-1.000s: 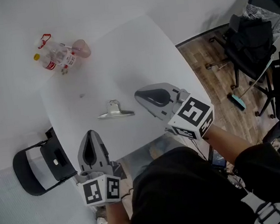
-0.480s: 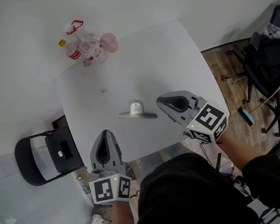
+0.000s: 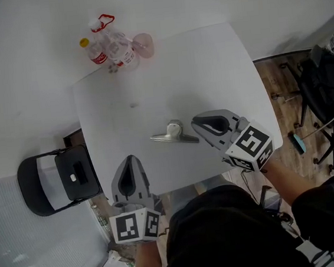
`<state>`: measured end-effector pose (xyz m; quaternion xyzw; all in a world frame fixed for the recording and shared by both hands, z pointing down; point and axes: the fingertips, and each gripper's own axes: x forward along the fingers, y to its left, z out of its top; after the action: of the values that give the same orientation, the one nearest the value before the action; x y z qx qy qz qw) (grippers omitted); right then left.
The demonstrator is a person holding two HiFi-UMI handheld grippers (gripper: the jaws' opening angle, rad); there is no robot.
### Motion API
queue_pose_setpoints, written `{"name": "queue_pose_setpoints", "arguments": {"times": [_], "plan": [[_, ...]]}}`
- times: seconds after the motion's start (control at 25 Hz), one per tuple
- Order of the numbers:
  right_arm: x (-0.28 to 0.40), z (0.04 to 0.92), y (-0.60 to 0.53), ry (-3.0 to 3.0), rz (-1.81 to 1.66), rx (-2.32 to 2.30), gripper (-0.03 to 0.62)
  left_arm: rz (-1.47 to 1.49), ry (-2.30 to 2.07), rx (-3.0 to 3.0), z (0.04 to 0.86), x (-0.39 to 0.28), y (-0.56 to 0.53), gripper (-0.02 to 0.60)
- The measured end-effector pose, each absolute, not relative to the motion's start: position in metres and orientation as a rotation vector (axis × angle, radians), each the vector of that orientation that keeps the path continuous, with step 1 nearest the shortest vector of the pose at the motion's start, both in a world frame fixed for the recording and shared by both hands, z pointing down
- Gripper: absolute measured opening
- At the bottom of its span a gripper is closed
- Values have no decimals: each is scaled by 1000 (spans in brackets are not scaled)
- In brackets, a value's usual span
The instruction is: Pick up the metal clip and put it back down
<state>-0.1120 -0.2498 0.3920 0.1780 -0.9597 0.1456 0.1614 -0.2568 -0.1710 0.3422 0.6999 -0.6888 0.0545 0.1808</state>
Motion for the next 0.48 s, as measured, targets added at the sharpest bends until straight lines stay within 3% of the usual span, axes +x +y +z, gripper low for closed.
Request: {"name": "queue_pose_setpoints", "arguments": {"times": [0.48], "plan": [[-132,414,-246,-2686,375,400,98,149,-1932,1955,354,-267,-178,14]]}}
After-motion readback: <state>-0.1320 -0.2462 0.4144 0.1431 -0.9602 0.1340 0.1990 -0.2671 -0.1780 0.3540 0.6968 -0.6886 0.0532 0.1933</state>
